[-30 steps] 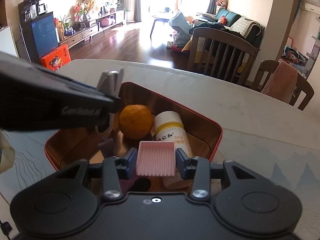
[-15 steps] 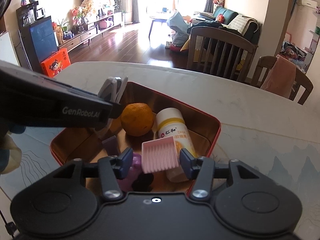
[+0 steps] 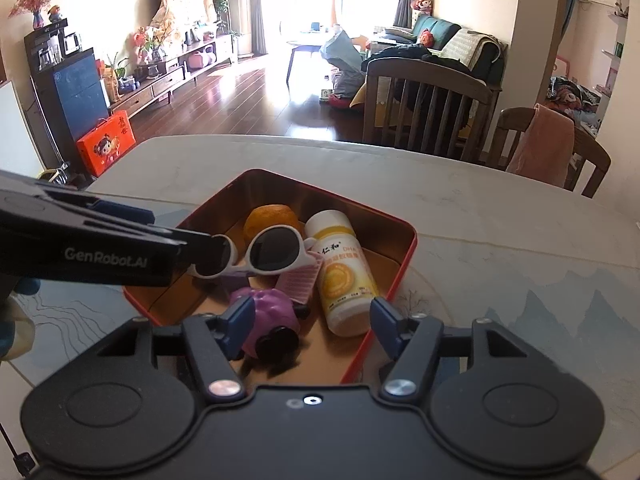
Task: Organize rigid objects
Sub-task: 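Lower and release the sunglasses into the tin with the left gripper while the right releases the soap dish, then withdraw both open grippers from the tin toward the silver compact and red packet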
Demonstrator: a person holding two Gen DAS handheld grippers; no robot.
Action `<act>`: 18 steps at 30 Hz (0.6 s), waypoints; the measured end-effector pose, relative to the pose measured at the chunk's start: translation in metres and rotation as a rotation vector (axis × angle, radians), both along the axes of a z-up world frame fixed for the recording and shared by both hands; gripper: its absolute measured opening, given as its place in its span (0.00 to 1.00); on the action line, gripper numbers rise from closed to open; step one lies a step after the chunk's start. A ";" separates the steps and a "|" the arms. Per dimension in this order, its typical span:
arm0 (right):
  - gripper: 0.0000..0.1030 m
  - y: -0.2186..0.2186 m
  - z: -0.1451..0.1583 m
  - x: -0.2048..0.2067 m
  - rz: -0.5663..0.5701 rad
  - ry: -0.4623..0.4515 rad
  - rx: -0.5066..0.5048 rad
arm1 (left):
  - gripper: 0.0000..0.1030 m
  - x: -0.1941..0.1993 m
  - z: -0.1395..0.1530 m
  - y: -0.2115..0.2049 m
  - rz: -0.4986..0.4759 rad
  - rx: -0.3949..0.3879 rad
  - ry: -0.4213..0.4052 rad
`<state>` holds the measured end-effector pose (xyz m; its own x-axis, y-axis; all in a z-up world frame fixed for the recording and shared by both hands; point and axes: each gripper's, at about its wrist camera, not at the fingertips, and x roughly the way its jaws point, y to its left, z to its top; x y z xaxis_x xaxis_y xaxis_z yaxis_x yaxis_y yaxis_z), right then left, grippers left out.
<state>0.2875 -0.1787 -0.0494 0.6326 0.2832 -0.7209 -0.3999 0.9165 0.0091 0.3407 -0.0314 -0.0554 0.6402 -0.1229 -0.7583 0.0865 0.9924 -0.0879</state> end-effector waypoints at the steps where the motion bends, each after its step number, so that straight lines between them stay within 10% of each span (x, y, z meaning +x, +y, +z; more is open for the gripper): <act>1: 0.63 -0.001 0.001 -0.001 -0.002 0.001 0.002 | 0.57 -0.003 0.001 0.001 0.000 -0.003 0.001; 18: 0.80 -0.001 0.023 -0.059 0.006 -0.013 0.049 | 0.66 -0.073 0.020 0.020 0.008 -0.044 -0.036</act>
